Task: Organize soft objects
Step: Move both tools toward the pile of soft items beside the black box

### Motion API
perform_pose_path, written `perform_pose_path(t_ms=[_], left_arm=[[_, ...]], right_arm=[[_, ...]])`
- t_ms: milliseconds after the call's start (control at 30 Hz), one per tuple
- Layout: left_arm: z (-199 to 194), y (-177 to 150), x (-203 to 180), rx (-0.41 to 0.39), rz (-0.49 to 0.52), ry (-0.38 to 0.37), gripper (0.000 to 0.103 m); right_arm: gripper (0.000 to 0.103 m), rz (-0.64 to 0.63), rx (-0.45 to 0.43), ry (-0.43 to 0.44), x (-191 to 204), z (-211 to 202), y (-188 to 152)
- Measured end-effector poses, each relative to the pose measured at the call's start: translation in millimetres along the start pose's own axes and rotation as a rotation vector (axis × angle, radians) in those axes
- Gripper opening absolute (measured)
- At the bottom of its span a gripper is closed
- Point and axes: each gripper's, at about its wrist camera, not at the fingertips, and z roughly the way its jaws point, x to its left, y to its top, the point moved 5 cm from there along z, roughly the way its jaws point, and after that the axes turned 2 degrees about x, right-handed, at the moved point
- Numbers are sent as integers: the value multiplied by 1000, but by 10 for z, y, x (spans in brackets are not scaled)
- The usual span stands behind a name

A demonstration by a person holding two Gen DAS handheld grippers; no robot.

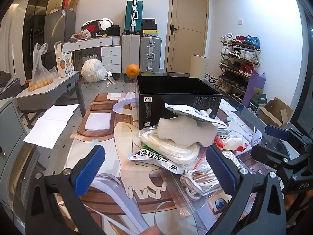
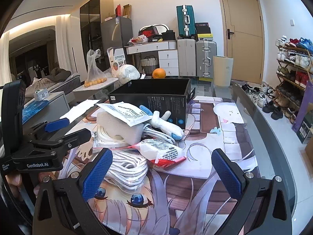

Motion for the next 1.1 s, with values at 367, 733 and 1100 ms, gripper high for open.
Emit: perform_pose_path(t_ms=[367,733,1100], left_arm=[[16,24,20,3,8,5,103],[32,24,15,13,23,8,103],[57,26,2,24,25,16,103]], right_arm=[[103,22,20,-8,-82,77,0],[103,22,38,-16,-114,119,-3],[103,40,48,-7,-153,146,-12]])
